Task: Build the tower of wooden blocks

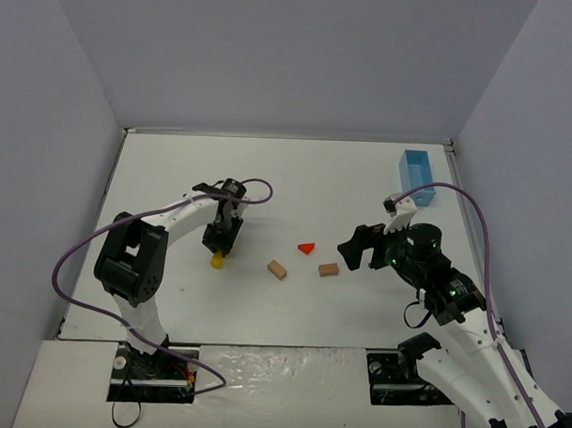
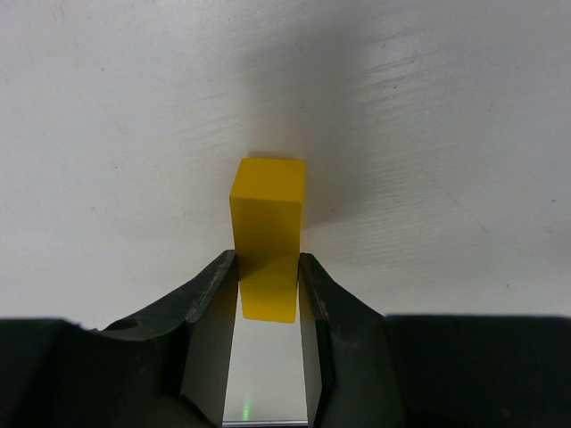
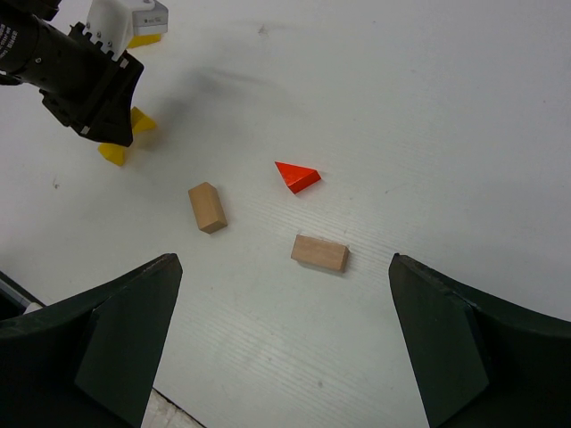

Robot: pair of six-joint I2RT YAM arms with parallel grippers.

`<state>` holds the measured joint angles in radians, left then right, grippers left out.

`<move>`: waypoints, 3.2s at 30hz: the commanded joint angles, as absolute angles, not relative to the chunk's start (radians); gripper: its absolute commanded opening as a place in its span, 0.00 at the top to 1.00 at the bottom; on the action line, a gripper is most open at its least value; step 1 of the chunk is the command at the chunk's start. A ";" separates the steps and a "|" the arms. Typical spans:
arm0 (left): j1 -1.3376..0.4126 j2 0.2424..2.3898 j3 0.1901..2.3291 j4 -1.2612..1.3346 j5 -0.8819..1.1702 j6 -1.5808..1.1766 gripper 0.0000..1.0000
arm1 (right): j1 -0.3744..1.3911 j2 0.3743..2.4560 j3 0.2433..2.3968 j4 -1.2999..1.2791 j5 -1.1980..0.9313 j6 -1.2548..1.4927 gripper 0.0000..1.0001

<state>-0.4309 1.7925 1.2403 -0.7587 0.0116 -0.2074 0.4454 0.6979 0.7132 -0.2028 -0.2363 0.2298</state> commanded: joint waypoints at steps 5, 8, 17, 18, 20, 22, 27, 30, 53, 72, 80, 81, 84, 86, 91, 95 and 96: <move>-0.422 1.665 1.386 -0.774 0.025 0.078 1.00 | 0.443 0.702 0.769 -0.162 -0.258 0.214 0.00; -0.405 1.675 1.457 -0.806 0.023 0.203 1.00 | 0.443 0.730 0.793 -0.163 -0.287 0.203 0.00; -0.252 1.771 1.683 -0.895 0.160 0.483 1.00 | 0.443 0.802 0.857 -0.163 -0.314 0.170 0.00; -0.247 1.781 1.700 -0.899 0.174 0.491 1.00 | 0.443 0.804 0.854 -0.162 -0.317 0.168 0.00; -0.217 1.808 1.736 -0.905 0.178 0.552 1.00 | 0.443 0.817 0.850 -0.161 -0.336 0.171 0.00; -0.201 1.828 1.749 -0.910 0.187 0.600 1.00 | 0.443 0.831 0.847 -0.162 -0.351 0.173 0.00; -0.149 1.886 1.782 -0.911 0.250 0.669 1.00 | 0.445 0.868 0.832 -0.163 -0.391 0.183 0.00; -0.134 1.899 1.786 -0.911 0.253 0.695 1.00 | 0.453 0.876 0.829 -0.164 -0.400 0.176 0.00; -0.131 1.929 1.778 -0.924 0.242 0.832 1.00 | 0.459 0.828 0.756 -0.165 -0.365 0.176 0.00; -0.115 1.997 1.798 -0.920 0.211 0.860 1.00 | 0.476 0.866 0.738 -0.161 -0.357 0.189 0.00; -0.110 2.014 1.809 -0.920 0.234 0.875 1.00 | 0.483 0.871 0.736 -0.164 -0.350 0.191 0.00; -0.110 2.016 1.812 -0.920 0.235 0.877 1.00 | 0.483 0.873 0.736 -0.164 -0.351 0.190 0.00; -0.109 2.020 1.816 -0.920 0.239 0.882 1.00 | 0.483 0.874 0.736 -0.163 -0.350 0.191 0.00; -0.106 2.023 1.818 -0.920 0.245 0.884 1.00 | 0.483 0.876 0.736 -0.161 -0.350 0.189 0.00; -0.103 2.030 1.821 -0.920 0.258 0.890 1.00 | 0.485 0.878 0.735 -0.161 -0.350 0.193 0.00; -0.101 2.033 1.822 -0.920 0.254 0.893 0.99 | 0.485 0.879 0.735 -0.161 -0.351 0.192 0.00; -0.100 2.034 1.822 -0.919 0.255 0.893 0.99 | 0.485 0.879 0.735 -0.161 -0.350 0.192 0.00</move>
<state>-0.1129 2.0536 1.7732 -0.9115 0.2314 0.8617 0.4788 0.8700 0.7288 -0.2131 -0.3561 0.1853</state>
